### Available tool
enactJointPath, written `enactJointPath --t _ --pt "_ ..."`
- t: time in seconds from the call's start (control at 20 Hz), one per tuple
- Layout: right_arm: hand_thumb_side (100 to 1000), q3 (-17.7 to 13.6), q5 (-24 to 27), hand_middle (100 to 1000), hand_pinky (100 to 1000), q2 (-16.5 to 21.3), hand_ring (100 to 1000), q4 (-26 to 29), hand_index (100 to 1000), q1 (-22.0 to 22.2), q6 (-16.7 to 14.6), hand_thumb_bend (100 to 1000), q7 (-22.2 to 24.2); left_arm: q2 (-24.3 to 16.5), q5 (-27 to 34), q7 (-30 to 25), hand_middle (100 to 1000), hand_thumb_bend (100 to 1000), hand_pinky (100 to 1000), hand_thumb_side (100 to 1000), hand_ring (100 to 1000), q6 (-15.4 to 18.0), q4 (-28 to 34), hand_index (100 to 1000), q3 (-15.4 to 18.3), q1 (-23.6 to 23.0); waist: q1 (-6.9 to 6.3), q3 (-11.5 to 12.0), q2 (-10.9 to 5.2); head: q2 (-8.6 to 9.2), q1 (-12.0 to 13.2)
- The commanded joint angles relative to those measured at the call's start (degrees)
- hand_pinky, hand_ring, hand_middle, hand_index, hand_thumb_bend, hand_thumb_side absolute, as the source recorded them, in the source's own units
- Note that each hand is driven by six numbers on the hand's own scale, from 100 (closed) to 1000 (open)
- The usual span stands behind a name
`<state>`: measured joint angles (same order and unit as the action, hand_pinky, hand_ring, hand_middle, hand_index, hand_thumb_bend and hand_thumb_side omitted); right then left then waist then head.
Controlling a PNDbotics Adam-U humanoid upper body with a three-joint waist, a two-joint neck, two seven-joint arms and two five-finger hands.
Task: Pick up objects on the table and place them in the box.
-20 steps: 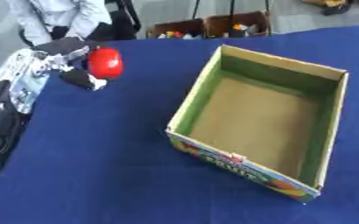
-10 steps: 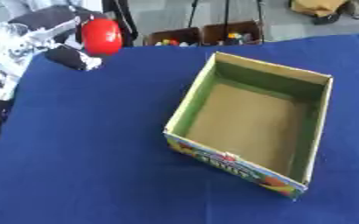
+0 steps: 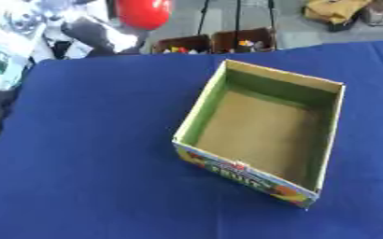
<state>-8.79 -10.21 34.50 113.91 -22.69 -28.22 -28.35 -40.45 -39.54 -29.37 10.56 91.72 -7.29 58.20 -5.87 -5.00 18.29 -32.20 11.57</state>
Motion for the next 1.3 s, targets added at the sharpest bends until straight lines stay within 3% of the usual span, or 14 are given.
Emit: enactJointPath --t 0.05,0.35,0.8,1.3 --pt "1000 -0.51 1.02 727 751 1.24 788 0.68 766 -0.78 0.18 100 0.05 1.19 1.47 -0.96 530 100 121 452 529 -0.44 1.70 665 -0.56 2.37 -0.76 -0.36 -2.27 -0.50 0.65" --pt "1000 -0.53 1.56 727 751 1.19 788 0.68 766 -1.16 0.26 100 0.27 6.77 2.85 -2.01 518 100 110 451 516 -0.74 0.64 657 -3.32 4.46 -1.18 -1.62 -2.67 -0.85 1.18" --pt "1000 -0.36 2.03 727 753 0.54 789 0.68 767 -2.16 0.17 100 0.65 13.63 0.07 -3.38 507 100 104 453 505 0.69 -7.01 645 -6.94 4.38 -1.68 -3.20 -1.74 -0.59 1.46" --pt "1000 -0.37 2.18 727 753 0.06 790 0.68 768 -2.74 0.05 100 0.62 21.00 -13.20 1.56 525 100 126 441 527 0.92 -13.17 654 -8.60 3.45 -1.78 -3.44 -0.85 0.36 1.54"
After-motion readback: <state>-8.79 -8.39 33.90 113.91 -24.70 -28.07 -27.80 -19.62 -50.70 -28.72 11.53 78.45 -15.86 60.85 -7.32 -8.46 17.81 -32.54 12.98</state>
